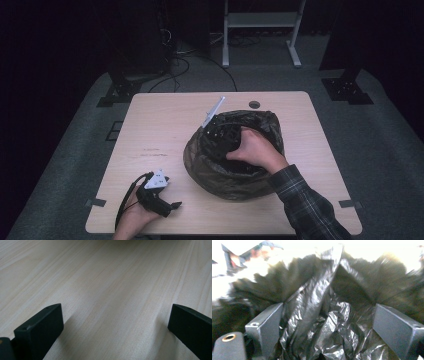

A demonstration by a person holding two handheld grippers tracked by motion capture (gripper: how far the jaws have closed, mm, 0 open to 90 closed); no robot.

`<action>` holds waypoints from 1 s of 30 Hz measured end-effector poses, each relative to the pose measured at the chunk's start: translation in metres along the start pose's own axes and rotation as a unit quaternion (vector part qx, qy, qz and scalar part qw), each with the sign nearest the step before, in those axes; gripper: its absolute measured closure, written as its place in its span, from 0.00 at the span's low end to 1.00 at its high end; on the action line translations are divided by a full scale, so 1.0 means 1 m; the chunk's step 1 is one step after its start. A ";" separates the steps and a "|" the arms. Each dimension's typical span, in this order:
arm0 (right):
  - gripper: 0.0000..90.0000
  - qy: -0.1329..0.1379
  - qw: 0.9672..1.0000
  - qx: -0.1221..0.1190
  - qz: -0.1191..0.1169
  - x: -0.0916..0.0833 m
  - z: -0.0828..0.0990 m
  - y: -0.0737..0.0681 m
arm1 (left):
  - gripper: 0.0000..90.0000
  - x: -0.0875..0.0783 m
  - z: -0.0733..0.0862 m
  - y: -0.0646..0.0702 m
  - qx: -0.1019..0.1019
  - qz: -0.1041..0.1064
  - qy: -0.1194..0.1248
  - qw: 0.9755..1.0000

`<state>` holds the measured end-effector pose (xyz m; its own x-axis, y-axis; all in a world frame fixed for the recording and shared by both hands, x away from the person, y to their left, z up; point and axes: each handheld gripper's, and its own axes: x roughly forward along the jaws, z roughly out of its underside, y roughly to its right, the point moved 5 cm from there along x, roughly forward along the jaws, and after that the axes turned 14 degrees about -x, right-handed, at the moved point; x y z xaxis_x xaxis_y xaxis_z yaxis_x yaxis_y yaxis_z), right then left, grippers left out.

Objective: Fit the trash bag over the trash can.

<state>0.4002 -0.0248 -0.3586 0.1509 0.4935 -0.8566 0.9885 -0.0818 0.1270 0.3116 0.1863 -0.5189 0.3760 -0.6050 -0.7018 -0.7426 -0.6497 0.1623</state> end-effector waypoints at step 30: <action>0.11 0.143 0.985 0.024 0.093 -0.119 0.078 -0.031 | 0.00 0.000 0.000 0.000 0.001 0.000 0.000 1.000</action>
<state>0.3507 -0.1481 -0.3001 0.3322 0.6887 -0.6444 0.9431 -0.2318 0.2384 0.3117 0.1864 -0.5189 0.3757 -0.6047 -0.7023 -0.7432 -0.6493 0.1615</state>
